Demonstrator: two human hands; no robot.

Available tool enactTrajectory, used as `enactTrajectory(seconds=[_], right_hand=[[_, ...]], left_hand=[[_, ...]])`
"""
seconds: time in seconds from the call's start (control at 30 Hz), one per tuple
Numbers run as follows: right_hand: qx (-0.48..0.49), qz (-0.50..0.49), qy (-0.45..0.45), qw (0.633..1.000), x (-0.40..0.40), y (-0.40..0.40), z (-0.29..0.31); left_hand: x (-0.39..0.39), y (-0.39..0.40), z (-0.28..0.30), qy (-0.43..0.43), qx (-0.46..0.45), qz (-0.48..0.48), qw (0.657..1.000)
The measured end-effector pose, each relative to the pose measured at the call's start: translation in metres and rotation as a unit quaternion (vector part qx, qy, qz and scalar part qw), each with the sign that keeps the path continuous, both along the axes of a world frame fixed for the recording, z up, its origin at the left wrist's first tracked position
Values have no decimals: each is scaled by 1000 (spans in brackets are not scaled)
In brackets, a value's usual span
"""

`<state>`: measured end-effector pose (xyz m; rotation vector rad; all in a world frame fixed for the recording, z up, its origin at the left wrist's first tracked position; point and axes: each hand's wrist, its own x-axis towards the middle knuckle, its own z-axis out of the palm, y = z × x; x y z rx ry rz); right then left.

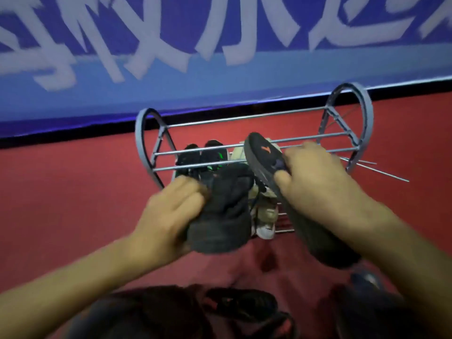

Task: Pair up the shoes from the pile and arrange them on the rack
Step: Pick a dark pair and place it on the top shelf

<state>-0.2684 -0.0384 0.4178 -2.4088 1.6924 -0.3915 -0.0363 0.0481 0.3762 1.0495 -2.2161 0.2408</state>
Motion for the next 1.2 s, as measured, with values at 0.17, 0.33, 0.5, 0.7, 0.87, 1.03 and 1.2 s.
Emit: enactTrajectory(seconds=[0.17, 0.33, 0.5, 0.7, 0.87, 1.03, 1.2], right_hand=[[-26, -13, -14, 999, 92, -55, 32], [95, 44, 80, 991, 118, -70, -30], [19, 24, -54, 998, 89, -70, -72], [61, -66, -114, 989, 64, -74, -118], [43, -10, -148, 988, 81, -78, -119], [-25, 30, -95, 995, 92, -77, -109], [-20, 28, -82, 996, 122, -93, -91]], left_hand=[[41, -70, 10, -76, -82, 162, 980], [71, -105, -40, -122, 248, 301, 913], [64, -103, -70, -71, 268, 332, 902], [42, -117, -77, 8, 247, 357, 901], [40, -117, -64, 1, 253, 348, 903], [46, -108, -60, -27, 294, 339, 893], [60, -112, -60, 48, 259, 328, 907]])
